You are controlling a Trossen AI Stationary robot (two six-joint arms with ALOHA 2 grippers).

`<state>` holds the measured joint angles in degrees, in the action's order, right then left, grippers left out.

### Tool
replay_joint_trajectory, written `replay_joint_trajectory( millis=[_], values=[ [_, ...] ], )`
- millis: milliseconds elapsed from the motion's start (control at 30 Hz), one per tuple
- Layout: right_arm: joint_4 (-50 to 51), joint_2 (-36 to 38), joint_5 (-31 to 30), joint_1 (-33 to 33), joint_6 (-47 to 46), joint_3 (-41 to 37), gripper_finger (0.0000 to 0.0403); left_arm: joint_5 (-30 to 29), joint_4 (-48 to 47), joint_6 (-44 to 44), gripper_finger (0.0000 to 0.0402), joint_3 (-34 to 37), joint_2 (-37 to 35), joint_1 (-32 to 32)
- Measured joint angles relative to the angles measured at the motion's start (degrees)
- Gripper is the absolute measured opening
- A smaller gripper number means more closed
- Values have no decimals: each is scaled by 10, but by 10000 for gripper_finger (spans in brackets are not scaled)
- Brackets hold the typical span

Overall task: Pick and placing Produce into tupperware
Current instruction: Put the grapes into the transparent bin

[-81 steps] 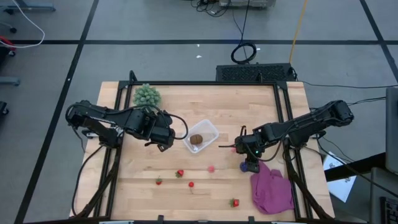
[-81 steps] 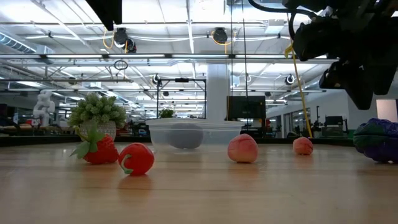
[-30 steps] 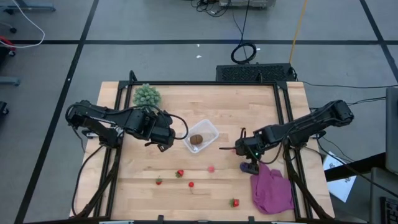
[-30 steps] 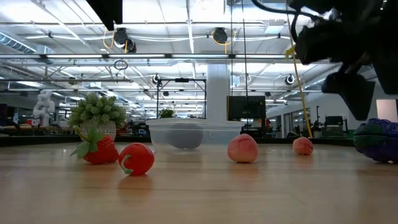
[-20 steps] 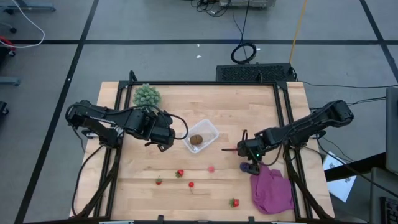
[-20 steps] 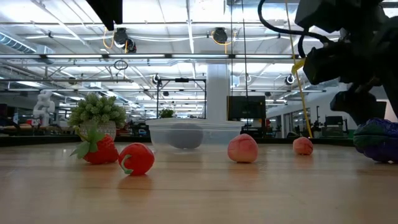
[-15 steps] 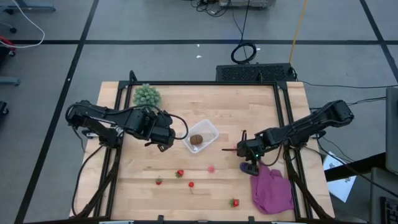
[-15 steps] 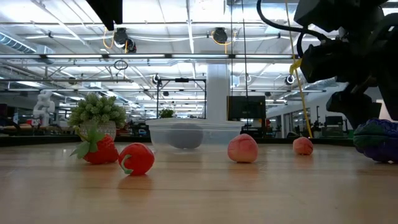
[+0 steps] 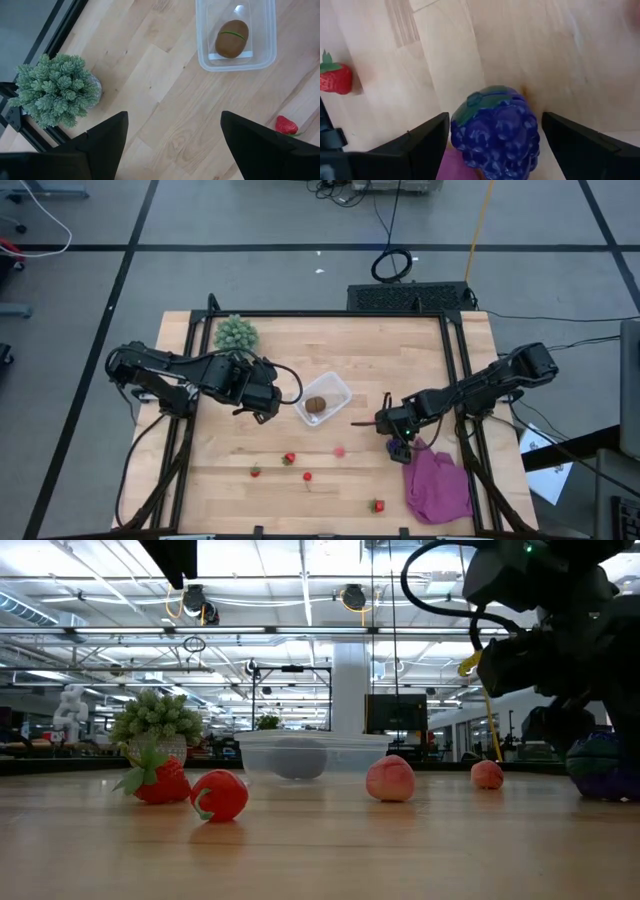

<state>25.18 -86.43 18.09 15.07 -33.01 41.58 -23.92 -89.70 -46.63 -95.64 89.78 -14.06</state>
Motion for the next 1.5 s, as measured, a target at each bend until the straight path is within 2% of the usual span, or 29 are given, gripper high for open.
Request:
replay_joint_trajectory(
  millis=[200, 567, 1000, 1200, 1500],
  values=[
    [-1, 3, 0, 0, -4, -1, 302, 0, 0, 0, 319, 0, 0, 0],
    [1, 7, -8, -2, -4, -2, 216, 0, 0, 1, 319, 0, 0, 0],
    [-44, 54, 2, -20, -8, -4, 214, -1, 7, 2, 319, 0, 0, 0],
    [-90, 105, 3, -33, -14, -3, 217, -2, 16, 14, 319, 0, 0, 0],
    [-278, 155, 15, -79, 26, -3, 218, -11, 41, 40, 319, 0, 0, 2]
  ],
)
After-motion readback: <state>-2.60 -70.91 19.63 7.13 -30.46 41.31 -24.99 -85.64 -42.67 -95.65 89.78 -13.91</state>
